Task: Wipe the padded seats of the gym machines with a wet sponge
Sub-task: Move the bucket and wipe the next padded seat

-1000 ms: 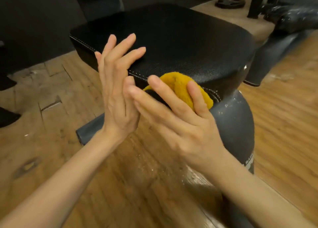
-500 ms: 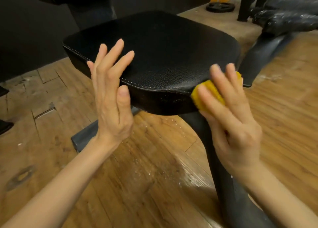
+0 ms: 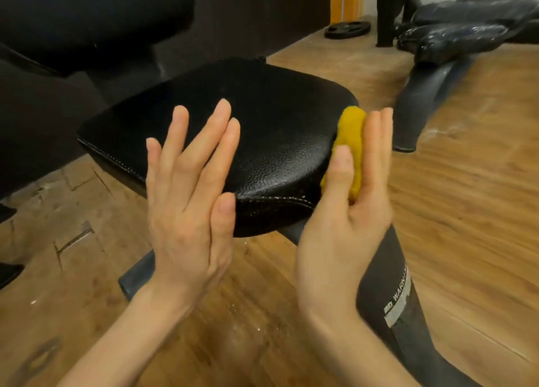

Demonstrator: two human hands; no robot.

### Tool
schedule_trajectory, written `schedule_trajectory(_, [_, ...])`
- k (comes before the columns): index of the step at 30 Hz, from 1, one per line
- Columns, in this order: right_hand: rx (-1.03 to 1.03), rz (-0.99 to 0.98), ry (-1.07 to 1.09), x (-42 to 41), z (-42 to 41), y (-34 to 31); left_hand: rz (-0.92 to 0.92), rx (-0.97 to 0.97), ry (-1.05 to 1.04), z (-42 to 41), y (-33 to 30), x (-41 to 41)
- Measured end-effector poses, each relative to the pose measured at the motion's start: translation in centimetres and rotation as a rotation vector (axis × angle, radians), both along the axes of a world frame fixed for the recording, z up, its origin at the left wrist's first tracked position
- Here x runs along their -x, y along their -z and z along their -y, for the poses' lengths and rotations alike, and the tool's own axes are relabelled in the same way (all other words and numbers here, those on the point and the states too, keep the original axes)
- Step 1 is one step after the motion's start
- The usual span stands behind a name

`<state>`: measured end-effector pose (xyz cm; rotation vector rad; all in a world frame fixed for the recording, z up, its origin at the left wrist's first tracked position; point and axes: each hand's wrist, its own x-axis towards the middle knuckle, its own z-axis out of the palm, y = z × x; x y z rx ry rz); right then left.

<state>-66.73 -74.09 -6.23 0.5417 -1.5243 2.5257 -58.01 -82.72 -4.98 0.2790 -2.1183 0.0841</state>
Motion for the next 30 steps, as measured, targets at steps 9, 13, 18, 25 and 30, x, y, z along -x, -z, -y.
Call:
schedule_trajectory(9, [0.011, -0.038, -0.04, -1.4, 0.2, -0.1, 0.049, -0.02, -0.022, -0.3, -0.1, -0.4])
schedule_trajectory(13, [-0.037, 0.008, -0.017, -2.1, 0.7, 0.2, 0.061, -0.044, -0.025, -0.5, -0.2, -0.4])
schedule_trajectory(18, [-0.09, -0.164, -0.026, -2.9, 0.2, 0.7, 0.062, -0.06, -0.02, -0.7, -0.2, -0.5])
schedule_trajectory(25, [-0.055, -0.068, -0.045, -5.3, 0.3, -0.1, 0.064, -0.088, -0.008, -0.9, -0.3, -0.5])
schedule_trajectory(30, [-0.093, -0.159, -0.086, -4.3, 0.3, -0.5, 0.089, -0.111, 0.003, -0.9, -0.4, -0.7])
